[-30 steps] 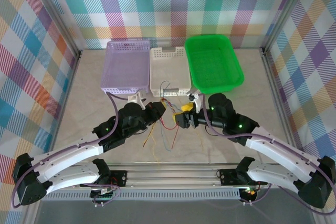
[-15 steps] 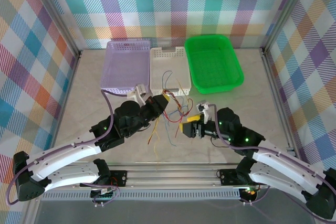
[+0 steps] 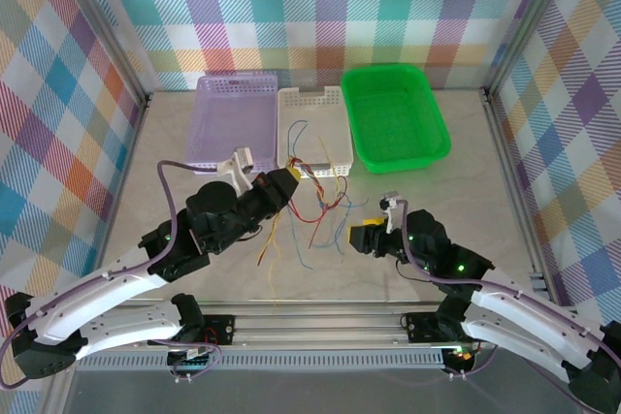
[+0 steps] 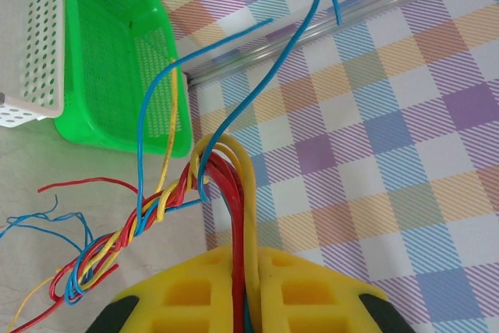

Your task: Untangle the cables

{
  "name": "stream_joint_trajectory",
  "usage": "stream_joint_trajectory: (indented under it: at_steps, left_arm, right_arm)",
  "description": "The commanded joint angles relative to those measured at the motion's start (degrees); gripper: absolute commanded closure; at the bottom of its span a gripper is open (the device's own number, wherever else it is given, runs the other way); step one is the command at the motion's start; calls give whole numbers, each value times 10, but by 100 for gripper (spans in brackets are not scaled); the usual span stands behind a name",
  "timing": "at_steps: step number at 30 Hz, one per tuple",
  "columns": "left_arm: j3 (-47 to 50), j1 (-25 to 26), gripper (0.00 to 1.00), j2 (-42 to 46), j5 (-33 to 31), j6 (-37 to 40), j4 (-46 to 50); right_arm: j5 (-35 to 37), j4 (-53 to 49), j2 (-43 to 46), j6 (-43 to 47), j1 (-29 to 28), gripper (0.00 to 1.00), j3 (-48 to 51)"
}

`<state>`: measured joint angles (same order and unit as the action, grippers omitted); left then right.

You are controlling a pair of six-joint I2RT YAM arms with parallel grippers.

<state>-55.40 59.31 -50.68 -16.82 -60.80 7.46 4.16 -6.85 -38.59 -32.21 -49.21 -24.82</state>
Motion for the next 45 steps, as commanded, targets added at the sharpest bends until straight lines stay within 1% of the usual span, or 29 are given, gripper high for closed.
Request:
stream_joint_trajectory:
  at_steps: [1,4,8,11,12,16,23,26,30,32,38,39,40,45]
  left_arm:
    - [-28,6,100,6,1,26,31]
    - [-42,6,100,3,10,33,51]
    - [-45,6,100,2,18,35,57]
    - [-47,6,100,-1,25,34,56]
    - [-48,6,100,-3,27,34,56]
    - [-52,6,100,-2,32,34,60]
    - [-50,6,100,3,34,35,67]
    - [-49,6,100,2,35,35,68]
    - [-49,6,100,9,32,37,75]
    - [-49,6,100,12,30,38,79]
    - [-47,6,100,21,25,38,89]
    - [-47,6,100,24,24,38,100]
    - [-46,6,100,26,23,38,102]
    - [-47,6,100,41,8,44,132]
  right_arm:
    - [56,26,-1,5,-4,46,19]
    - [106,56,-1,30,-4,50,38]
    - [121,119,-45,66,-3,55,47]
    - [107,178,-114,89,-2,56,39]
    - [91,196,-139,97,-2,56,32]
    - [55,240,-221,110,-2,55,1]
    - [67,298,-275,146,8,56,-13]
    - [72,317,-300,155,19,60,-16]
    - [57,333,-318,156,35,67,-15]
    - [50,339,-323,158,39,74,-15]
    - [40,341,-324,163,48,89,-18]
    - [38,341,-322,163,50,98,-18]
    - [38,340,-320,162,51,100,-18]
    - [36,321,-286,156,57,100,-9]
